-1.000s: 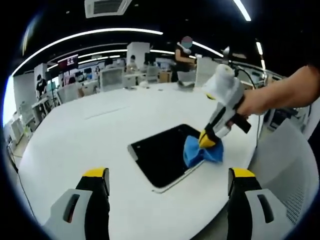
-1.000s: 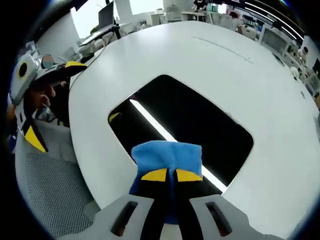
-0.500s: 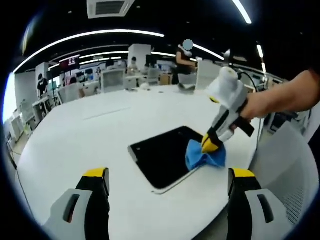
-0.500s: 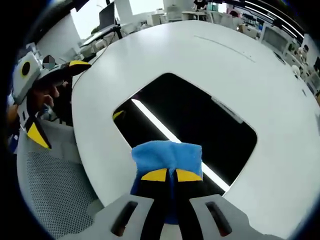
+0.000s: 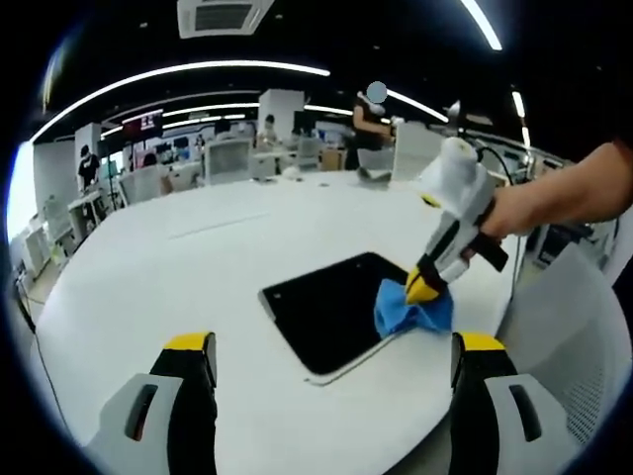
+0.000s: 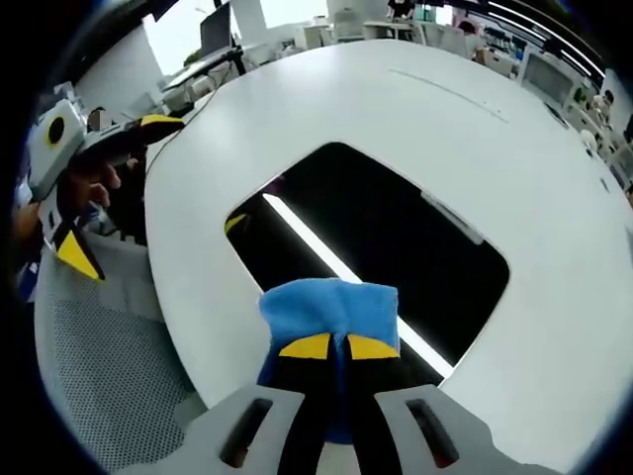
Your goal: Wipe the mirror surface with the cleaning cloth until all visible marks leave the cleaned area.
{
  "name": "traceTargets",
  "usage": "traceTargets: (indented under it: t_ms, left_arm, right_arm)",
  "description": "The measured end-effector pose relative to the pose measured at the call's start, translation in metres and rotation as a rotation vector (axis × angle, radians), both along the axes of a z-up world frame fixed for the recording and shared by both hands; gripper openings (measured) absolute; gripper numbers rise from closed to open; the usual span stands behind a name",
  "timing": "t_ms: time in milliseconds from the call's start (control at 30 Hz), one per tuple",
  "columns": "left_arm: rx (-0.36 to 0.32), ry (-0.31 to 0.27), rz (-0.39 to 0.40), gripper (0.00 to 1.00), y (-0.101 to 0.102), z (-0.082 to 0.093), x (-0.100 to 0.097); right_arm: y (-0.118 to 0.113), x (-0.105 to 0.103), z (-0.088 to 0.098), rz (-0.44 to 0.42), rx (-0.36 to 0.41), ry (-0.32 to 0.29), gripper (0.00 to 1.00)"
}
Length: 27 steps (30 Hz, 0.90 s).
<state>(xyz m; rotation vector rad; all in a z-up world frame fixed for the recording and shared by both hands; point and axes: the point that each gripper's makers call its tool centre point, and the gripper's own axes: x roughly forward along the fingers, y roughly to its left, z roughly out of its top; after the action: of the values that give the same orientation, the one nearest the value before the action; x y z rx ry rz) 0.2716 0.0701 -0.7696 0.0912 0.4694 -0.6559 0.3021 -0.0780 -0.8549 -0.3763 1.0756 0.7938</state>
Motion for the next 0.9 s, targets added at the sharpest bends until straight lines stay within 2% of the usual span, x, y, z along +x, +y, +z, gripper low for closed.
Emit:
traceTargets:
  t_ms: [233,333,467,900]
  left_arm:
    - [-0.005,0.006,0.006,0.99,0.001,0.000,0.001]
    - [-0.041,0.010,0.029,0.99,0.004,0.002,0.003]
    - [-0.046,0.019,0.036,0.99,0.005,0.001,0.003]
    - [-0.033,0.020,0.020,0.99,0.002,0.000,0.002]
  right_arm:
    - [-0.009,0.000,0.000,-0.005,-0.002,0.005,0.00]
    - [-0.012,0.000,0.000,-0.007,-0.002,0.006,0.00]
    - [-0.015,0.000,-0.001,-0.007,-0.006,0.008,0.00]
    - [-0.033,0.001,-0.001,-0.019,-0.019,0.012,0.00]
